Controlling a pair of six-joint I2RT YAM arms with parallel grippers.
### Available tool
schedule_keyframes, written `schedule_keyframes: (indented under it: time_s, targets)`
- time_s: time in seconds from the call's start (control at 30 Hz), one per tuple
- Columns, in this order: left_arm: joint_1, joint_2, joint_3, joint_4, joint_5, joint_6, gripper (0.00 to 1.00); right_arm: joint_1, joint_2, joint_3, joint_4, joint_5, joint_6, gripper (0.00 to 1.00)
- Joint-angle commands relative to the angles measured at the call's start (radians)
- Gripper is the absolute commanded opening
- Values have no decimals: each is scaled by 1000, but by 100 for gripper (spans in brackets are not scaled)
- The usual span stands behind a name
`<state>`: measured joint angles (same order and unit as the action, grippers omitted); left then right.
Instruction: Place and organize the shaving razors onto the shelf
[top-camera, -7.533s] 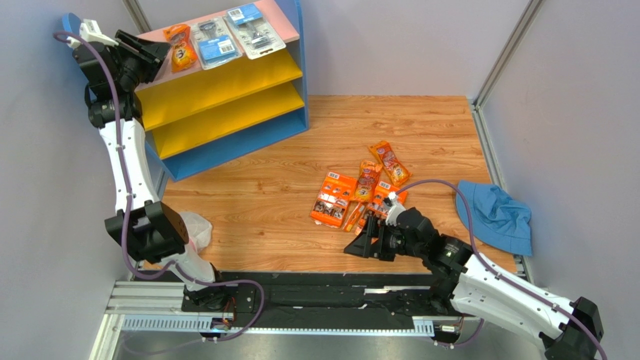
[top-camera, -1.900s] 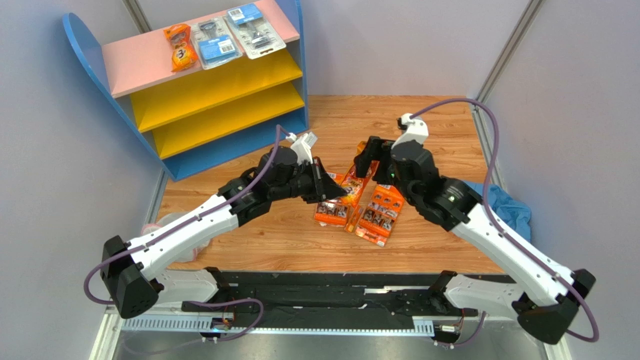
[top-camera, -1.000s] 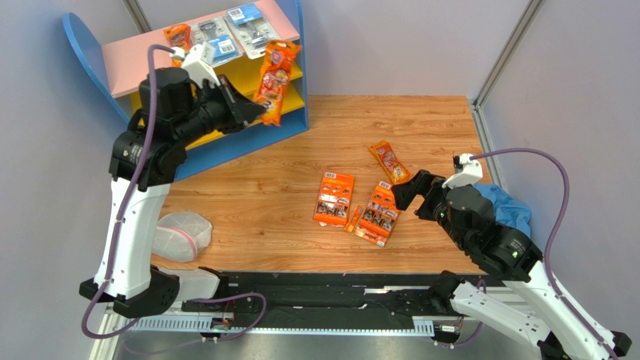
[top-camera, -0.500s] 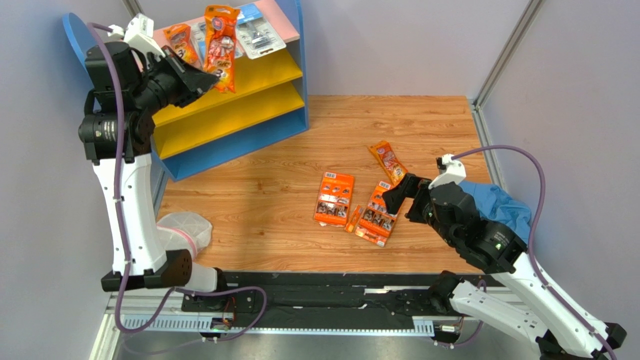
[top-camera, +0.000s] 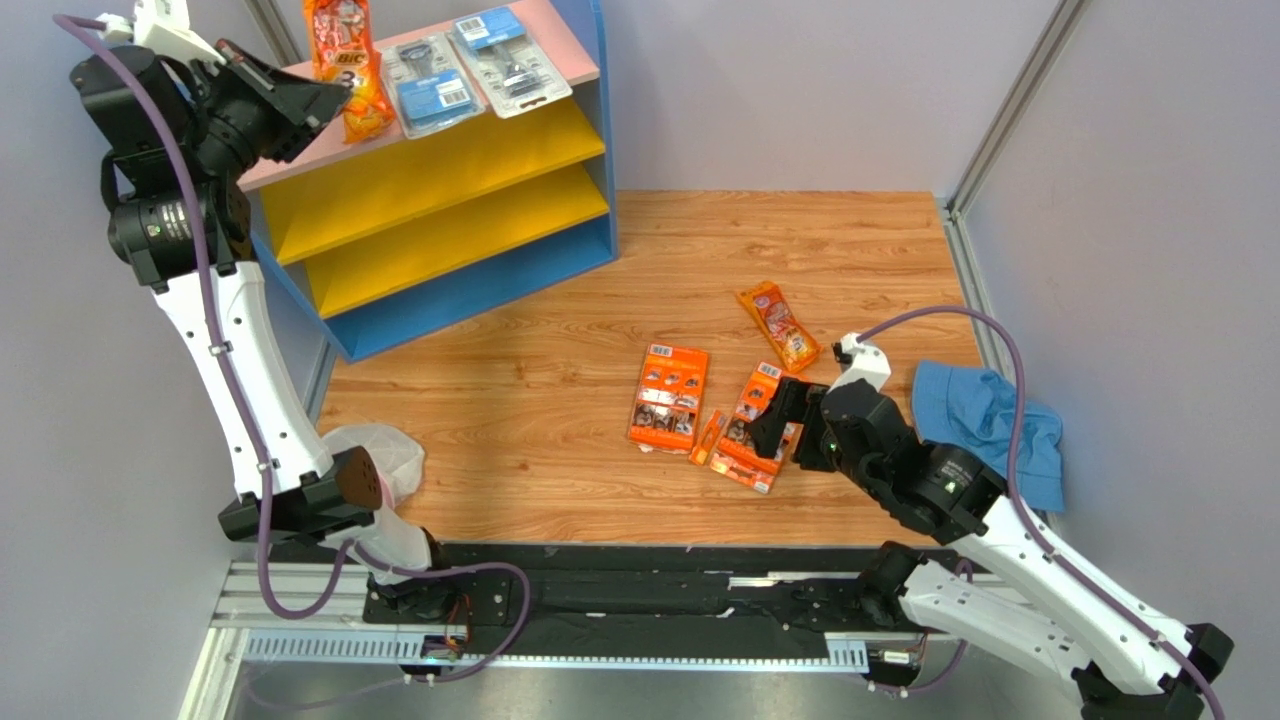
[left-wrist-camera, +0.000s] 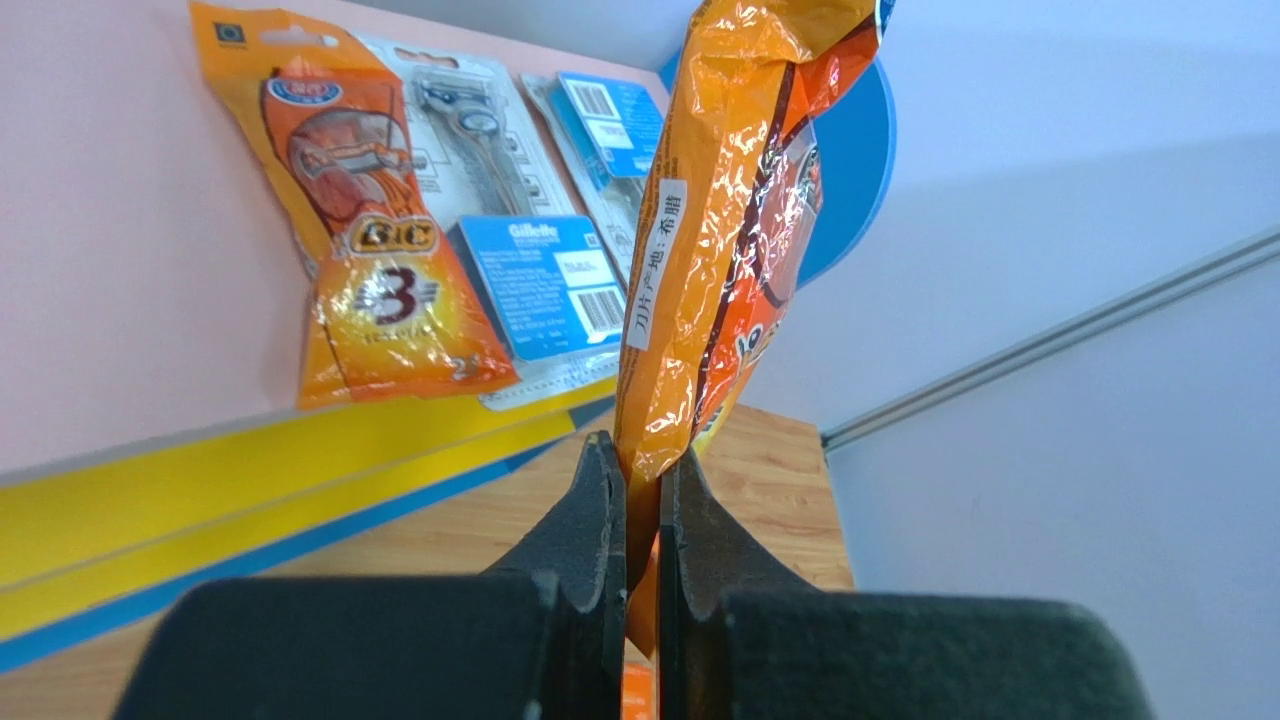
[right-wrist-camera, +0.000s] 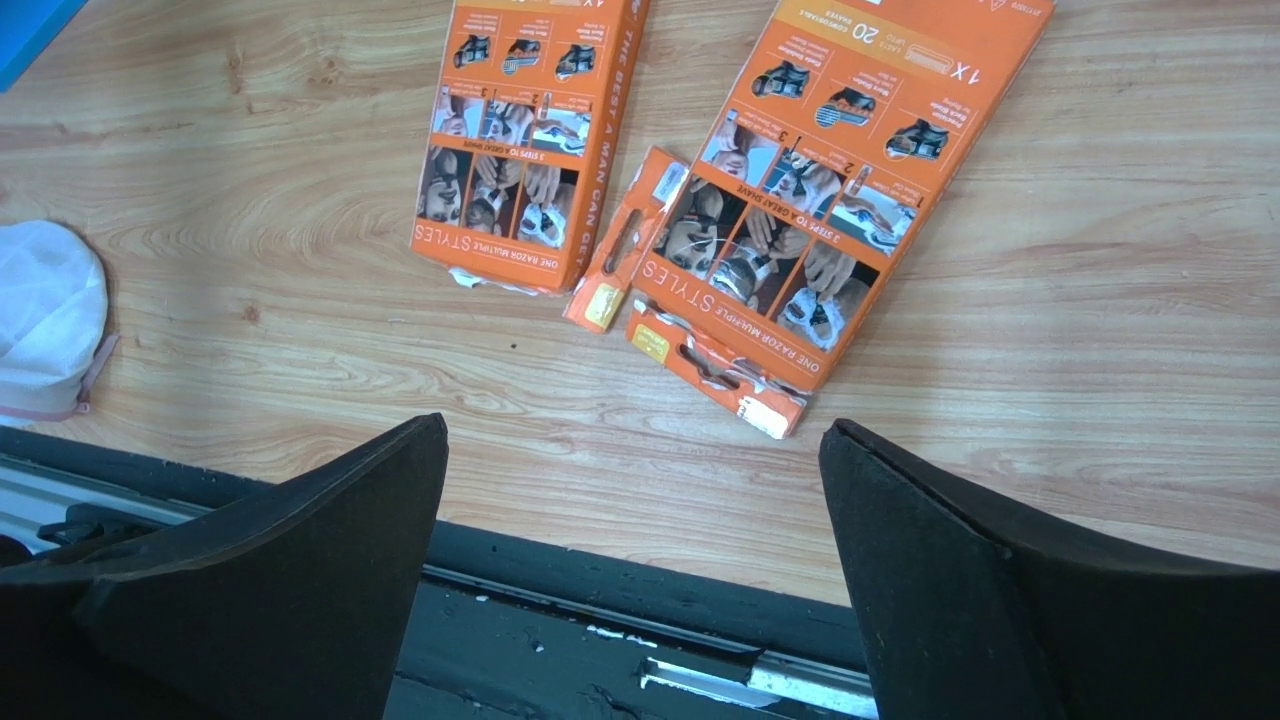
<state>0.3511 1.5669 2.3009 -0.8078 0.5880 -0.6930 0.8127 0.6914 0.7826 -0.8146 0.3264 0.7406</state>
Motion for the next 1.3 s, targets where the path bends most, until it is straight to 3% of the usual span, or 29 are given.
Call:
schedule_keyframes:
  time_s: [0.0,0.17,0.3,0.43,0.6,0.97,1.27]
  targets:
    - [74,48,28,110,84,-51,0,14,6,-16,26,-12,-4,100]
    - [130,100,41,102,93,-65,0,48,20,-85,81,-50,-3,100]
    - [150,174,162,29,59,-53,0,85,34,-106,88,-29,26,100]
    - [173,180,181,6,-5,-34,0,101,39,-120,78,-32,39,100]
    - [184,208,157,-22,12,-19,0,117,20,-147,75,-30,59,100]
    - [184,196,62,-42,-48,13,11,128,0,-154,75,-23,66,99]
    - [183,205,0,-11,13,4,23,141,-10,-158,77,-13,68,97]
